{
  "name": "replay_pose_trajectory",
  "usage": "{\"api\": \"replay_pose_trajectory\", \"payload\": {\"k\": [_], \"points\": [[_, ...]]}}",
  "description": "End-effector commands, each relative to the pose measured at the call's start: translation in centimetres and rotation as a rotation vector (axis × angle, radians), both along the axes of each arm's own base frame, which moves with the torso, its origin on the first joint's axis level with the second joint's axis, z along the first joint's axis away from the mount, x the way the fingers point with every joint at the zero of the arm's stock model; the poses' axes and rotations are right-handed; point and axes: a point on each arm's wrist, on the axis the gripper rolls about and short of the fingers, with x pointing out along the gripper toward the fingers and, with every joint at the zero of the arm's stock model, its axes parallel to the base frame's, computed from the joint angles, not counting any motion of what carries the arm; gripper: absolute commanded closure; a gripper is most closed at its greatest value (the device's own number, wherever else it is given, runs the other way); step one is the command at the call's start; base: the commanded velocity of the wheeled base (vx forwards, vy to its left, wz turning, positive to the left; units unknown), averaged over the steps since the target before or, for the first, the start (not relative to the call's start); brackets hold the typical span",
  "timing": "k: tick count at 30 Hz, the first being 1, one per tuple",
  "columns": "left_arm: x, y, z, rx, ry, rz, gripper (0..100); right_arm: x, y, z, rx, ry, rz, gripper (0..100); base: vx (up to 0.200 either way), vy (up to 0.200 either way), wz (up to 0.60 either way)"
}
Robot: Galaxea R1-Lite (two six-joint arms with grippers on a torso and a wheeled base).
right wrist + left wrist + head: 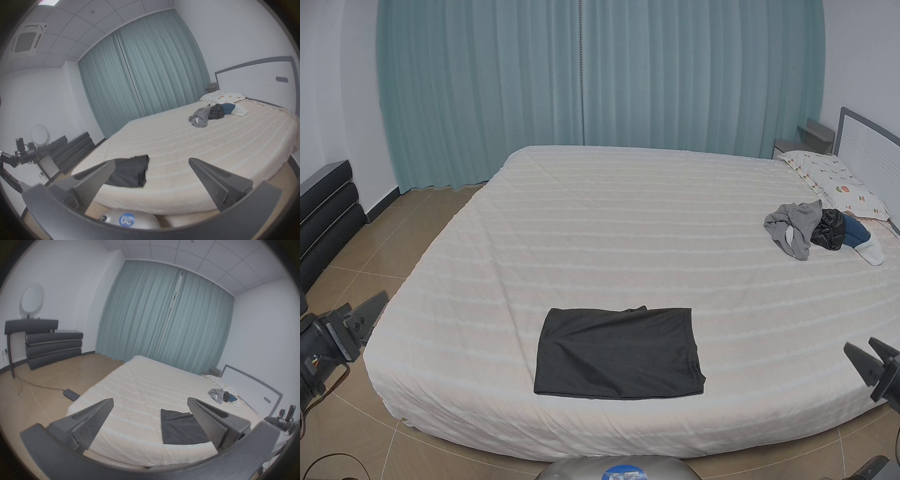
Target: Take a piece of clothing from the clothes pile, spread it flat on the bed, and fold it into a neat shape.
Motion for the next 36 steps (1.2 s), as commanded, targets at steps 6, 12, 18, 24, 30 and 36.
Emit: {"api": "replay_pose_trajectory", "payload": {"k": [6, 12, 18, 24, 30, 36], "points": [[-10.7, 2.0, -1.6, 0.215, -0.144, 0.105, 0, -10.6, -0.8, -1.8, -0.164, -0.158, -0.034, 0, 0.0, 0.0, 0.0], [-13.0, 2.3, -3.2, 0.233, -0.141, 0.171, 0, -11.5, -0.6, -3.1, -0.238, -0.172, -0.074, 0, 0.0, 0.0, 0.0], [-14.0, 2.3, -5.6, 0.248, -0.173, 0.196, 0, -11.0, -0.7, -3.9, -0.294, -0.155, -0.11, 0, 0.0, 0.0, 0.0], [-13.0, 2.3, -7.1, 0.237, -0.209, 0.216, 0, -9.5, -0.9, -5.0, -0.316, -0.257, -0.196, 0, 0.0, 0.0, 0.0], [-11.9, 2.2, -8.8, 0.248, -0.317, 0.241, 0, -8.8, -0.9, -5.8, -0.38, -0.339, -0.215, 0, 0.0, 0.0, 0.0], [-12.6, 1.9, -10.2, 0.342, -0.273, 0.267, 0, -8.7, -0.9, -6.6, -0.435, -0.264, -0.197, 0, 0.0, 0.0, 0.0]]}}
